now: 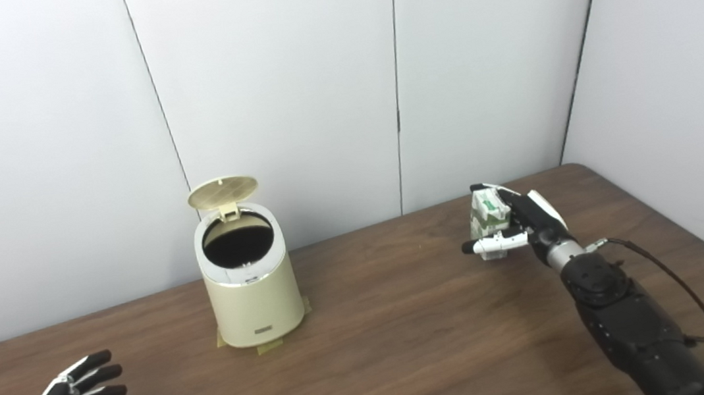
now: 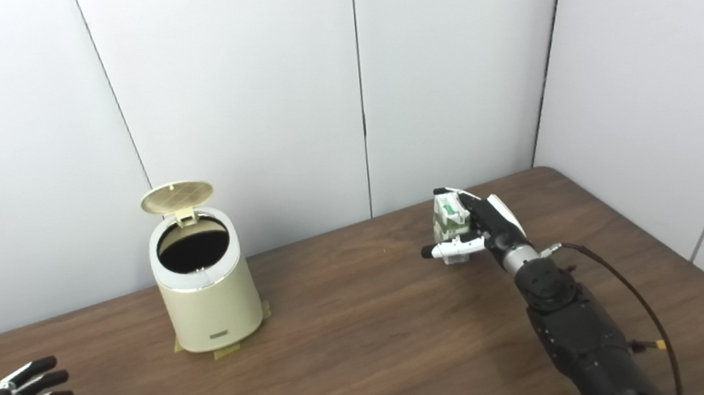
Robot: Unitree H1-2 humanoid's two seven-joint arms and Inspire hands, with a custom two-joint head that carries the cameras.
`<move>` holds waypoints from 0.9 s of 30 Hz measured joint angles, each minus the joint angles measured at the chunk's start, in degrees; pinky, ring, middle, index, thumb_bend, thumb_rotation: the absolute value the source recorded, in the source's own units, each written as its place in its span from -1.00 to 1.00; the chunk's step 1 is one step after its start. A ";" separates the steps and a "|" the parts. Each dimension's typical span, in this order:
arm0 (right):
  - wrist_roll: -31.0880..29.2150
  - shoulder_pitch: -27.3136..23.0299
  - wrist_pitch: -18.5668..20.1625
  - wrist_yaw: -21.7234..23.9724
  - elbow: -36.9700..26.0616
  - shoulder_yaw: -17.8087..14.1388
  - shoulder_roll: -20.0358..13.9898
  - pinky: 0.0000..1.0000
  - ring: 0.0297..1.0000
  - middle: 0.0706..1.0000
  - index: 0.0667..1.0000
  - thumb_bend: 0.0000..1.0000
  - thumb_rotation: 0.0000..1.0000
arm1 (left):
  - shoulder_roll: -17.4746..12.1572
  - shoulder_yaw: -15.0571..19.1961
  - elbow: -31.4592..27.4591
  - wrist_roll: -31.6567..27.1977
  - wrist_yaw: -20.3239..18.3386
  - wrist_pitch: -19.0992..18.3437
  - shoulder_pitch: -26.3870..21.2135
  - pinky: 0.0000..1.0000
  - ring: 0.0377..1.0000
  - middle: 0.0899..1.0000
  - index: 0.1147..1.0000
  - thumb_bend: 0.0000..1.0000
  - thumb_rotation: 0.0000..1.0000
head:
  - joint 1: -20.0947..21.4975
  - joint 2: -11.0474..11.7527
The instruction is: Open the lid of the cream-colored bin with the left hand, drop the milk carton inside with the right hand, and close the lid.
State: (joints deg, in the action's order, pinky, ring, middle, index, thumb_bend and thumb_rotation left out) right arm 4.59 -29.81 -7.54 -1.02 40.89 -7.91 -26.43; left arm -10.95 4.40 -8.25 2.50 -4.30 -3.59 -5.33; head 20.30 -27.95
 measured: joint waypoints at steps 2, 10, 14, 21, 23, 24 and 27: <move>1.62 -0.58 -0.48 -4.03 1.30 -0.04 0.58 -0.02 0.14 0.11 0.30 0.25 -1.00 | -0.01 -0.11 0.00 0.02 -0.19 0.00 0.09 0.18 0.27 0.38 0.46 0.19 -1.00 | -0.09 -0.09; 6.31 -2.04 -3.89 -15.90 5.70 0.51 1.42 -0.31 -0.22 -0.05 -0.05 0.03 -1.00 | -0.01 -0.14 0.00 0.18 -0.42 0.06 0.21 0.16 0.25 0.39 0.45 0.19 -1.00 | -0.18 -0.26; 7.06 -2.03 -4.34 -17.03 5.96 0.85 1.41 -0.30 -0.22 -0.05 -0.03 0.03 -1.00 | -0.01 -0.31 0.01 0.55 -0.43 0.16 0.25 0.16 0.25 0.39 0.45 0.19 -1.00 | -0.35 -0.53; 8.19 -2.03 -4.90 -17.05 6.00 1.99 1.09 -0.29 -0.23 -0.07 -0.01 0.03 -1.00 | -0.04 -0.36 0.39 0.55 -0.44 1.17 0.24 0.13 0.24 0.38 0.45 0.20 -1.00 | -0.62 -0.62; 8.57 -2.04 -4.95 -17.05 5.94 2.29 0.88 -0.29 -0.23 -0.08 0.00 0.03 -1.00 | -0.04 -0.42 0.64 0.63 -0.44 1.87 0.23 0.11 0.21 0.37 0.43 0.21 -1.00 | -0.88 -0.53; 8.61 -2.01 -5.04 -17.05 5.84 2.29 0.87 -0.30 -0.23 -0.08 0.00 0.03 -1.00 | -0.05 -0.46 0.80 0.72 -0.43 2.06 0.23 0.09 0.21 0.37 0.43 0.20 -1.00 | -1.05 -0.44; 9.60 -1.48 -5.42 -17.09 4.33 2.76 0.86 -0.32 -0.26 -0.10 0.04 0.02 -1.00 | -0.03 -0.65 1.15 1.12 -0.43 2.17 0.23 0.08 0.20 0.37 0.43 0.20 -1.00 | -1.58 -0.35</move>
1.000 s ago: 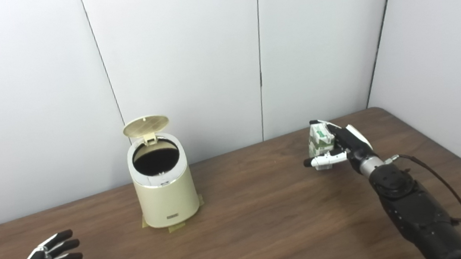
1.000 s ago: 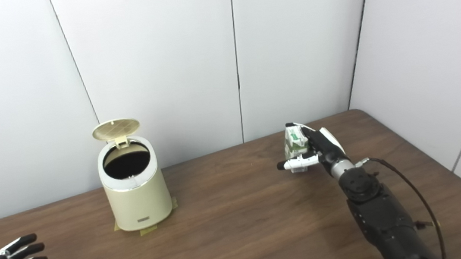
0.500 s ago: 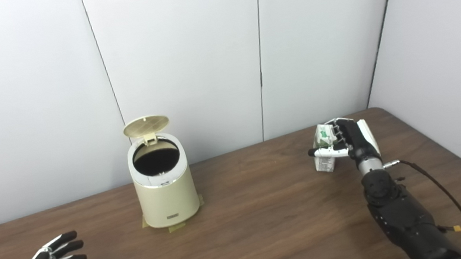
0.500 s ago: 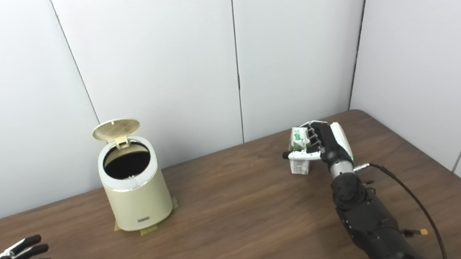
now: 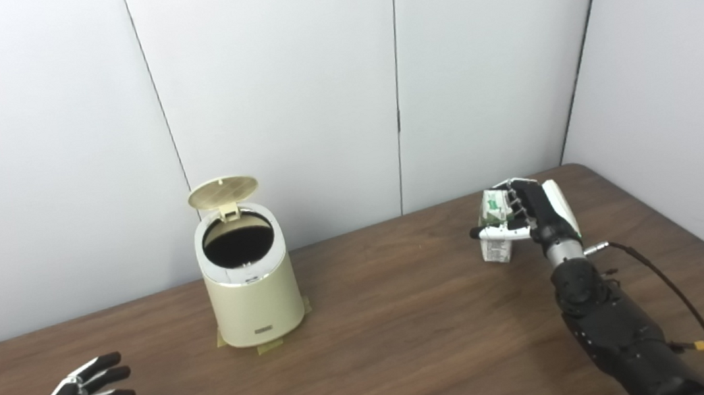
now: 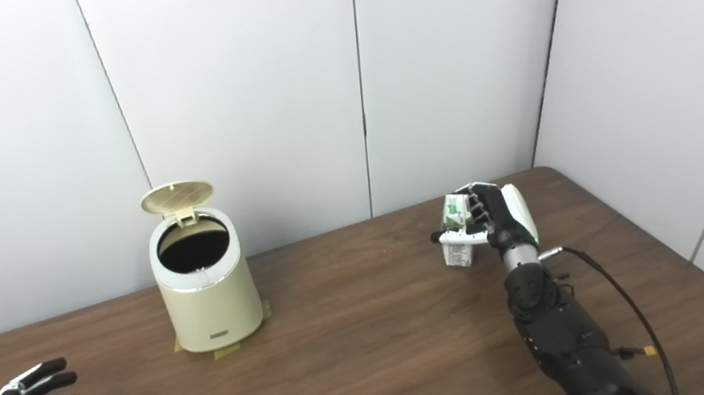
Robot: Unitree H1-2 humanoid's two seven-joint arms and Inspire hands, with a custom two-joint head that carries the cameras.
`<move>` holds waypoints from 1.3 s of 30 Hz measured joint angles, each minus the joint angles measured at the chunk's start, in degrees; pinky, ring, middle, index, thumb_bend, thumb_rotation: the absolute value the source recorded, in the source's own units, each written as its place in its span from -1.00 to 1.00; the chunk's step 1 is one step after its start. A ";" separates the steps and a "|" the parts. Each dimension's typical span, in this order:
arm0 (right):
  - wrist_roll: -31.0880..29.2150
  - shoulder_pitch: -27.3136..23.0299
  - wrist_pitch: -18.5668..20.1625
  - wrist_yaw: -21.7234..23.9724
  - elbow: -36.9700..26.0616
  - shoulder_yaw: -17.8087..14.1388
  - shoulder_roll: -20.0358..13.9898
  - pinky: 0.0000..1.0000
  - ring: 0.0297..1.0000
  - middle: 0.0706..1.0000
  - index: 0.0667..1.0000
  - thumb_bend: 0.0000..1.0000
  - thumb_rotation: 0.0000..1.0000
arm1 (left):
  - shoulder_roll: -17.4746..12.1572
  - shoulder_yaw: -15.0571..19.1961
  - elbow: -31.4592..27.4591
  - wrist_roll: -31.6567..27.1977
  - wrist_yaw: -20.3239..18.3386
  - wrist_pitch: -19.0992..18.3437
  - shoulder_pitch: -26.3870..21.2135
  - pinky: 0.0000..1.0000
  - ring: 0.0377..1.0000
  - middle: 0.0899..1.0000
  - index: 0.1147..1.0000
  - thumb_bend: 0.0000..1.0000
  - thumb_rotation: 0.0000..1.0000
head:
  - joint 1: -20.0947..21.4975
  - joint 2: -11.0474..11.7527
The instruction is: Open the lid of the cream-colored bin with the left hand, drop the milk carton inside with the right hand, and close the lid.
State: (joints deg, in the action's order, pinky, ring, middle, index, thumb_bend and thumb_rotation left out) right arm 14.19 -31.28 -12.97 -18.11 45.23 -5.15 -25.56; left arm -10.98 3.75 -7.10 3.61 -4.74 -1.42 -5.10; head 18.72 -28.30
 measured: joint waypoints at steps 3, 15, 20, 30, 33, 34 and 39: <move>0.80 0.97 -0.84 0.10 -4.60 0.63 0.37 -0.31 -0.24 -0.09 0.02 0.03 -1.00 | 0.04 -0.06 0.32 0.37 0.00 0.07 -0.04 0.11 0.23 0.39 0.43 0.20 -1.00 | -0.79 0.26; 1.11 -0.76 4.56 3.67 -24.87 2.76 8.04 -0.35 -0.25 -0.11 0.01 0.03 -1.00 | 1.42 -1.05 4.25 2.00 0.60 2.28 -0.61 0.11 0.22 0.37 0.42 0.25 -1.00 | -5.62 1.67; 1.04 -1.53 5.85 4.82 -26.24 3.82 11.96 -0.36 -0.25 -0.09 0.01 0.03 -1.00 | 2.31 -1.27 5.62 3.29 2.24 2.50 -0.73 0.13 0.22 0.36 0.41 0.27 -1.00 | -8.52 2.64; 3.27 -6.08 8.01 5.92 -29.10 8.06 18.99 -0.37 -0.27 -0.10 0.03 0.02 -1.00 | 5.10 -2.33 6.07 3.55 3.21 2.49 -0.89 0.14 0.26 0.38 0.46 0.35 -0.92 | -14.15 3.16; 2.81 -7.26 7.96 6.48 -28.54 8.51 21.09 -0.38 -0.27 -0.10 0.03 0.02 -1.00 | 5.62 -2.78 6.71 3.73 4.26 2.96 -0.91 0.15 0.26 0.38 0.45 0.36 -0.90 | -15.12 3.08; 2.76 -7.60 7.89 6.66 -28.27 8.71 21.58 -0.39 -0.27 -0.10 0.03 0.02 -1.00 | 5.84 -3.02 6.99 3.73 4.31 3.32 -0.93 0.14 0.25 0.38 0.45 0.36 -0.91 | -15.29 3.08; 3.22 -9.30 7.79 6.82 -27.02 9.89 23.04 -0.39 -0.27 -0.10 0.02 0.02 -1.00 | 7.21 -3.70 7.42 3.71 4.74 4.68 -0.97 0.09 0.22 0.35 0.44 0.37 -0.95 | -17.40 2.99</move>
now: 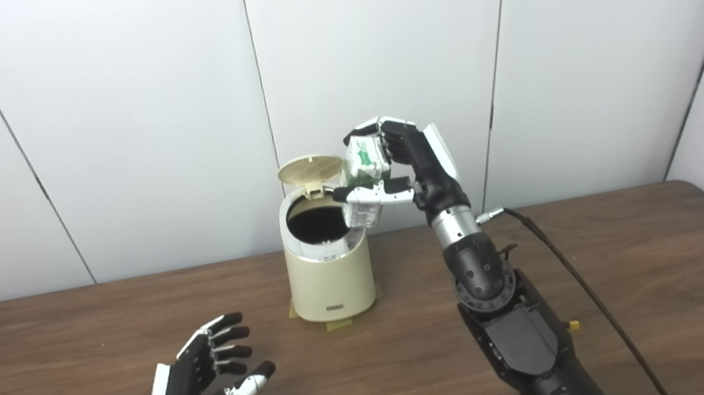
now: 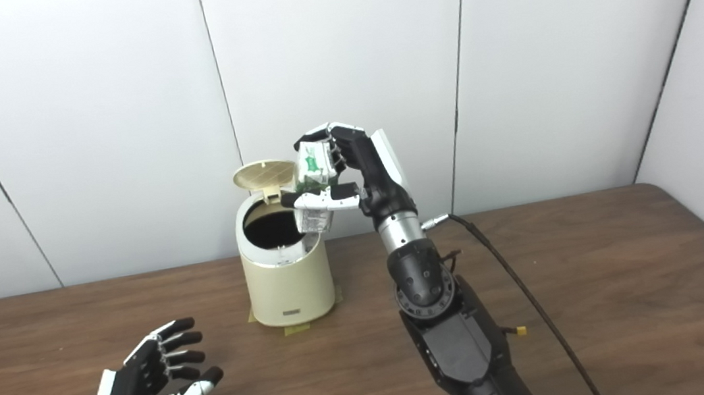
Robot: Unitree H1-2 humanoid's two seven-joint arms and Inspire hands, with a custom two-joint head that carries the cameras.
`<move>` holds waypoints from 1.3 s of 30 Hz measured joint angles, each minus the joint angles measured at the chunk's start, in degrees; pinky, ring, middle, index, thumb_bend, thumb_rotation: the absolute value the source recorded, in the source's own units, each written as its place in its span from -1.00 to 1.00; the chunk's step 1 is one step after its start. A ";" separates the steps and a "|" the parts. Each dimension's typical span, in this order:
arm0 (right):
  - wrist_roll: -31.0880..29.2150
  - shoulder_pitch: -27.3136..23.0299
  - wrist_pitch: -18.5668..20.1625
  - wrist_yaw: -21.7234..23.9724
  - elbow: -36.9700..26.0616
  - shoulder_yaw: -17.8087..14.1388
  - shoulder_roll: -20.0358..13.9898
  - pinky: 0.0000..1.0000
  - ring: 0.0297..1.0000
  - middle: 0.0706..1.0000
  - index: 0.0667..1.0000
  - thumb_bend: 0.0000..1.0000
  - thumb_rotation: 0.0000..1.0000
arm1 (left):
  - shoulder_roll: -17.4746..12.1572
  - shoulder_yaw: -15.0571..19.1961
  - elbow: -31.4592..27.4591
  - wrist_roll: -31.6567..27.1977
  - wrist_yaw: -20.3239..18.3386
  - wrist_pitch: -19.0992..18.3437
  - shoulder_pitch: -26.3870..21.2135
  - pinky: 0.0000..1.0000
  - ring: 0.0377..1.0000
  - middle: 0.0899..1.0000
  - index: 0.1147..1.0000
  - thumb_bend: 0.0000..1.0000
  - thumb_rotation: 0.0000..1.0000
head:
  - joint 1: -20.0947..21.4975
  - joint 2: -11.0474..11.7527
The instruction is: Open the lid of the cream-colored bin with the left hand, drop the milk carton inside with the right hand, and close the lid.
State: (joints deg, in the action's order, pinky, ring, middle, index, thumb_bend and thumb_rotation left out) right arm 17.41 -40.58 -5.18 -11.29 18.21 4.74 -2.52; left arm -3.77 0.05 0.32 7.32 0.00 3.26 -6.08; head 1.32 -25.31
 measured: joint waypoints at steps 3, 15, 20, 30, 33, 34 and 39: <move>0.08 -0.92 -0.02 -0.01 0.43 0.47 0.60 -0.40 -0.26 -0.09 0.01 0.03 -1.00 | 0.65 -0.23 0.22 0.18 0.37 -0.01 -0.05 0.10 0.22 0.34 0.43 0.40 -0.89 | -1.05 -0.09; 0.89 -2.73 -0.13 0.23 3.00 2.25 2.51 -0.38 -0.26 -0.08 0.00 0.03 -1.00 | 1.84 -0.75 0.25 0.22 1.70 -0.06 -0.24 0.06 0.23 0.36 0.44 0.42 -0.86 | -3.16 -0.97; 0.54 -3.33 -2.41 0.27 7.16 2.24 3.15 -0.40 -0.27 -0.08 0.01 0.03 -1.00 | 2.28 -0.80 0.24 0.14 1.81 -0.22 -0.24 0.08 0.23 0.36 0.44 0.43 -0.91 | -3.69 -1.32; 0.80 -5.52 -6.19 -0.03 13.61 2.28 3.28 -0.42 -0.28 -0.09 0.04 0.02 -1.00 | 2.62 -1.08 -0.32 0.24 2.00 -1.45 -0.24 0.10 0.24 0.37 0.45 0.40 -0.92 | -4.48 -1.93; 1.16 -5.87 -7.54 -0.19 15.56 2.44 3.17 -0.42 -0.28 -0.09 0.04 0.02 -1.00 | 2.66 -1.29 -0.32 0.24 2.00 -1.45 -0.24 0.11 0.26 0.38 0.46 0.40 -0.92 | -4.75 -2.11; 1.40 -6.07 -8.55 -0.31 16.67 2.56 3.09 -0.42 -0.28 -0.09 0.04 0.02 -1.00 | 2.66 -1.32 -0.32 0.24 2.00 -1.45 -0.24 0.11 0.26 0.38 0.46 0.40 -0.92 | -4.75 -2.11; 2.30 -6.87 -11.10 -0.82 19.40 2.86 2.50 -0.42 -0.28 -0.09 0.04 0.02 -1.00 | 2.84 -1.50 -0.44 0.28 2.03 -1.47 -0.21 0.10 0.25 0.38 0.45 0.40 -0.88 | -5.01 -2.29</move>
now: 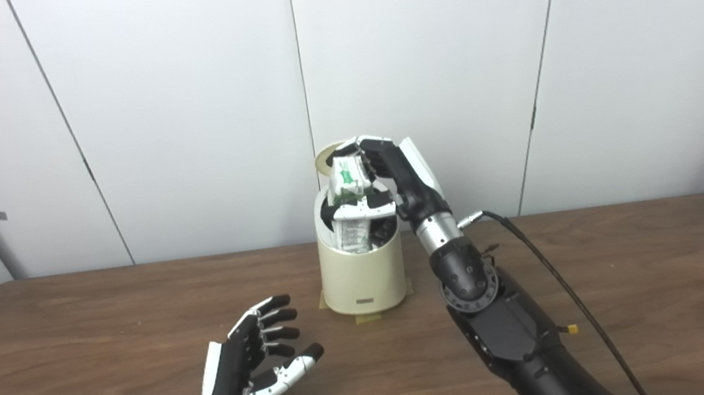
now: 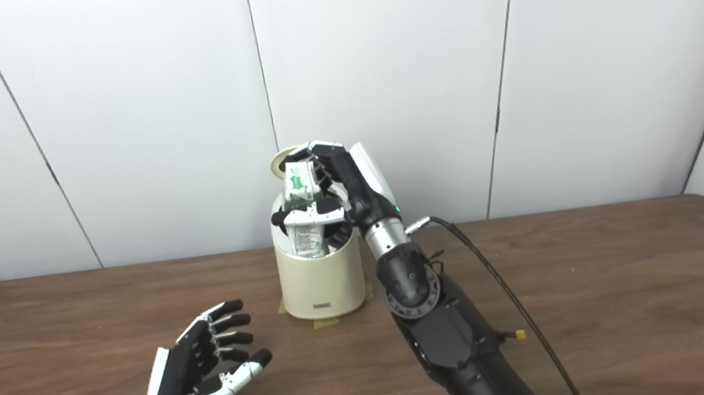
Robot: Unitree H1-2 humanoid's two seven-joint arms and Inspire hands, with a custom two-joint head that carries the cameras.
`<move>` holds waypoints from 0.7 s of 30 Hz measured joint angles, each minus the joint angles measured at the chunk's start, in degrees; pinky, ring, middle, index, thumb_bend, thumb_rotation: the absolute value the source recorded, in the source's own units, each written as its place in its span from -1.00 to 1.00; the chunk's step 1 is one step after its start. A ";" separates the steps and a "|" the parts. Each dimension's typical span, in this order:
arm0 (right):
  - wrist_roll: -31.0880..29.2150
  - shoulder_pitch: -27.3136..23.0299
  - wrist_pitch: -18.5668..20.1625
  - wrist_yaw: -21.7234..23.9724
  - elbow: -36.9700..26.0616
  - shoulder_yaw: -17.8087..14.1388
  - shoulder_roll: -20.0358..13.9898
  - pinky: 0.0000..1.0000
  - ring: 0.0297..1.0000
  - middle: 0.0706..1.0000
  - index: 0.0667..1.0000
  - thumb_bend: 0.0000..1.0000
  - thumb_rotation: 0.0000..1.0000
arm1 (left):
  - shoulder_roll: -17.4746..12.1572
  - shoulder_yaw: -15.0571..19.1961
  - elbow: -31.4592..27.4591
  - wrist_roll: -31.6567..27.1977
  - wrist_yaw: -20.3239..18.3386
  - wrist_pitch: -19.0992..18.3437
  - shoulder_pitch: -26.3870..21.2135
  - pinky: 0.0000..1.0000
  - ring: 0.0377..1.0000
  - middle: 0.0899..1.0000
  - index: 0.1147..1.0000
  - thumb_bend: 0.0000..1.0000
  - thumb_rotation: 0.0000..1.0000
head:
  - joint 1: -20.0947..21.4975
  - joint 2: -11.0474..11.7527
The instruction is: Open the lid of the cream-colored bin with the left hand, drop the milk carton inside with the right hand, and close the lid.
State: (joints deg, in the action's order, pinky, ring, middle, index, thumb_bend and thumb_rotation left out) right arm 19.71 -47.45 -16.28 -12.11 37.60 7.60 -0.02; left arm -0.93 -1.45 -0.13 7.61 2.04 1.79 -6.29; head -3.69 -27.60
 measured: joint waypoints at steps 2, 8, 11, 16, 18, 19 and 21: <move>0.10 -0.69 -1.46 -0.28 1.81 0.07 -0.32 -0.41 -0.27 -0.09 0.04 0.02 -1.00 | 0.02 -0.13 -0.20 0.13 0.04 -0.04 0.00 0.10 0.25 0.38 0.45 0.40 -0.87 | -0.18 -0.18; 1.68 -2.64 -4.74 -2.35 5.93 0.72 -1.43 -0.41 -0.27 -0.09 0.03 0.02 -1.00 | 0.08 -0.33 -0.31 1.18 0.07 -0.26 0.05 0.11 0.25 0.38 0.45 0.40 -0.88 | -0.70 -0.53; 2.46 -3.29 -6.76 -3.58 8.11 1.22 -1.72 -0.40 -0.27 -0.08 0.02 0.02 -1.00 | 0.15 -0.38 -0.67 1.21 0.06 -0.34 0.15 0.10 0.24 0.38 0.45 0.40 -0.88 | -0.79 -0.61; 3.65 -4.35 -7.76 -5.32 10.39 2.34 -2.26 -0.39 -0.27 -0.08 0.03 0.02 -1.00 | 0.36 -0.46 -2.00 1.21 0.04 -0.50 0.27 0.10 0.25 0.38 0.45 0.40 -0.88 | -0.97 -0.79; 3.88 -4.56 -7.96 -5.98 10.84 3.03 -2.55 -0.39 -0.27 -0.09 0.03 0.02 -1.00 | 0.41 -0.54 -2.00 1.21 0.02 -0.63 0.32 0.10 0.24 0.37 0.45 0.40 -0.88 | -1.05 -0.88; 3.98 -4.65 -8.19 -6.31 11.22 3.28 -2.60 -0.39 -0.27 -0.09 0.03 0.02 -1.00 | 0.40 -0.56 -2.00 1.22 0.02 -0.63 0.33 0.10 0.24 0.37 0.45 0.40 -0.88 | -1.05 -0.88; 4.11 -4.78 -8.31 -7.22 11.53 3.84 -2.63 -0.39 -0.27 -0.09 0.03 0.02 -1.00 | 0.40 -0.58 -2.00 1.22 0.03 -0.63 0.34 0.10 0.23 0.37 0.45 0.40 -0.90 | -1.05 -0.88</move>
State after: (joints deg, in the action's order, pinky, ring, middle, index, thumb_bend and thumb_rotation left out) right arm 23.82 -52.23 -24.60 -19.33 49.13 11.43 -2.65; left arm -0.53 -2.04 -2.12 8.82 2.06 1.16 -5.95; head -4.75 -28.48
